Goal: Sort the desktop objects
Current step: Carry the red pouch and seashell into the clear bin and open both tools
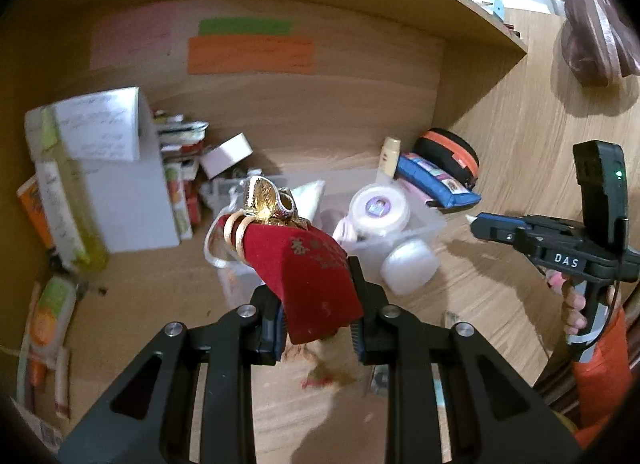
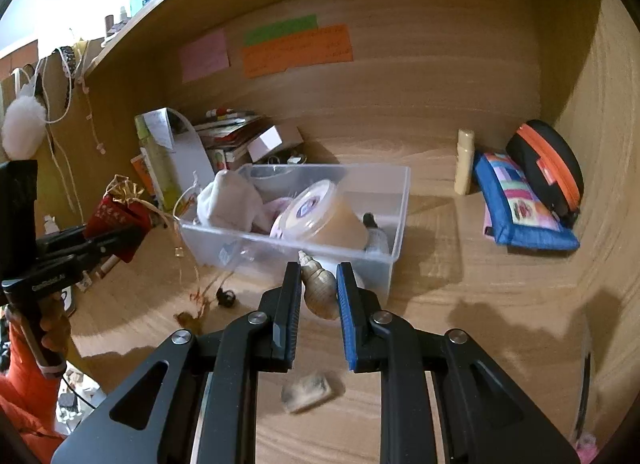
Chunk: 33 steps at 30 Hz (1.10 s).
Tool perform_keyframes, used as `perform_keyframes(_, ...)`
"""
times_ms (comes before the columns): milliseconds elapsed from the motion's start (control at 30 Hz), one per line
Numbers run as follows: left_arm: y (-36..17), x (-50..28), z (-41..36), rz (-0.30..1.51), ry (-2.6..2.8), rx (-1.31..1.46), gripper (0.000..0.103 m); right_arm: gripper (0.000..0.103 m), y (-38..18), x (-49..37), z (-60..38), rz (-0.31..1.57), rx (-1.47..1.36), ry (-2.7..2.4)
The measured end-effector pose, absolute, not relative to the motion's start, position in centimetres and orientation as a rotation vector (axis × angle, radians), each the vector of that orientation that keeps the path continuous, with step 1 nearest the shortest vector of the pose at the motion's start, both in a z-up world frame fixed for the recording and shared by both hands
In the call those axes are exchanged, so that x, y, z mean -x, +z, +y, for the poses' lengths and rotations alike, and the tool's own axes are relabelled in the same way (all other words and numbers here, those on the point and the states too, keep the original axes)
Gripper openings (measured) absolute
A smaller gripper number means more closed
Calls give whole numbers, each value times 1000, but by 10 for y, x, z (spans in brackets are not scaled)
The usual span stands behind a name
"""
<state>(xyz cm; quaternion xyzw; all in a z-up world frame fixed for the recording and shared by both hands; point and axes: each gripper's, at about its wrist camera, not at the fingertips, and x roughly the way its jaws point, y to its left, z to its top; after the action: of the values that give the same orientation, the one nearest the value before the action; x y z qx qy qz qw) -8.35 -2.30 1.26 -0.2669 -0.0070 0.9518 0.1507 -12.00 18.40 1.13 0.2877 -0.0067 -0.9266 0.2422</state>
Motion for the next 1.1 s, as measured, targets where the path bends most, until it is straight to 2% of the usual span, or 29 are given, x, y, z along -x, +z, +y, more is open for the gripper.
perform_keyframes(433,46,153,6,-36,2646,730,25,16,20,167,189,-76,-804,-2542)
perform_keyframes(900,-6,209,8,-16,2681,906,25,16,-6,222,176,-51,-927,-2558)
perform_keyframes(1100,-11,212,8,7,2655,902,31,16,-16,230,165,13,-954,-2577)
